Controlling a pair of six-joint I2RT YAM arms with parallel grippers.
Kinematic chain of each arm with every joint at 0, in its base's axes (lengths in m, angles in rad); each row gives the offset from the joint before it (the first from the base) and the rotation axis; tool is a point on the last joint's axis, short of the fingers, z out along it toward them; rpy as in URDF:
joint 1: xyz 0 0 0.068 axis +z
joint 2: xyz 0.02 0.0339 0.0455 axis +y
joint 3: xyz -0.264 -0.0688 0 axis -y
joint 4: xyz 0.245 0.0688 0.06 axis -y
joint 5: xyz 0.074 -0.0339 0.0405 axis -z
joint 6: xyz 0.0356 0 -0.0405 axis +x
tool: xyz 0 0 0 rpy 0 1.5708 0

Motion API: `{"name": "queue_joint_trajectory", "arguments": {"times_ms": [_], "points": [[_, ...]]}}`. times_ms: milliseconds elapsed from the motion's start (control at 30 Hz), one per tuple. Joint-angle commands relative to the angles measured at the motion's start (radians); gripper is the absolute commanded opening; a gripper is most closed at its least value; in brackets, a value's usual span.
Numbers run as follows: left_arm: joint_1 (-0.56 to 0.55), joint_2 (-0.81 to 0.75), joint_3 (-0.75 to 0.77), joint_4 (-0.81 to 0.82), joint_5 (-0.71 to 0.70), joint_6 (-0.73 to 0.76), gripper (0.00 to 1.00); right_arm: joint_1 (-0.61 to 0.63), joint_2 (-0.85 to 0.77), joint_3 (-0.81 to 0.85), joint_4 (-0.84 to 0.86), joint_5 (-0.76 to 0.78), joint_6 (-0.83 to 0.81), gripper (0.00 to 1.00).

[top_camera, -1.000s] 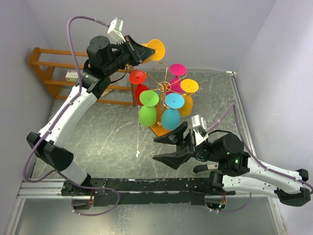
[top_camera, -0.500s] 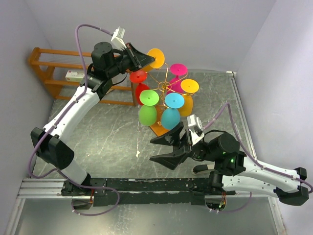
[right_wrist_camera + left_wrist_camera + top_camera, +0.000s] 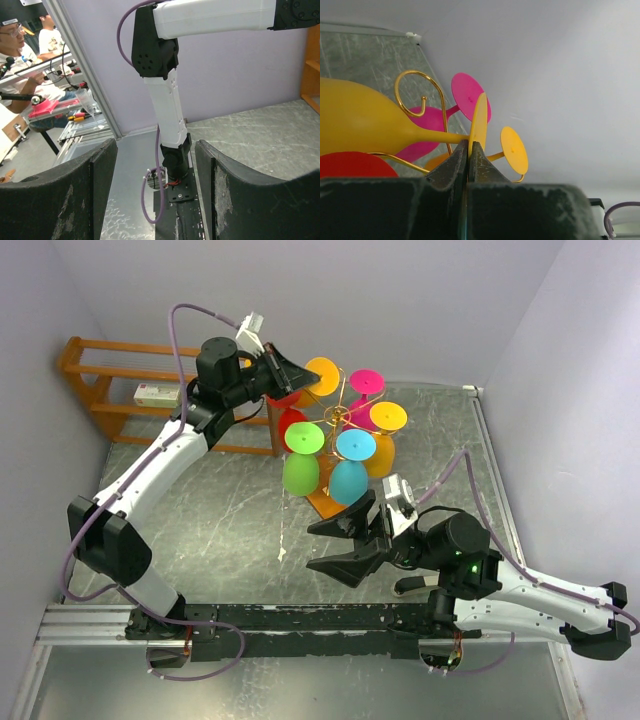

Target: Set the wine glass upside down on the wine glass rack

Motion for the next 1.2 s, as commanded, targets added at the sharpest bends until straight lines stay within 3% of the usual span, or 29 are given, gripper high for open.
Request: {"name": "queue_joint_trajectory", "arguments": {"times_ms": [0,367,1167], "points": [[0.0,-0.04,-0.013,0.058,0.066,-0.023,0.07,0.004,-0.013,-0.01,0.031,0.004,0.007,0.63],[0.0,-0.014,-0.011,0.095,0.13,-0.066,0.07,0.005,0.006,-0.006,0.042,-0.005,0.004,0.63],[0.0,0.192,0.232,0.004,0.188,-0.124,0.07,0.005,-0.015,-0.001,0.008,0.024,-0.003,0.63]]}}
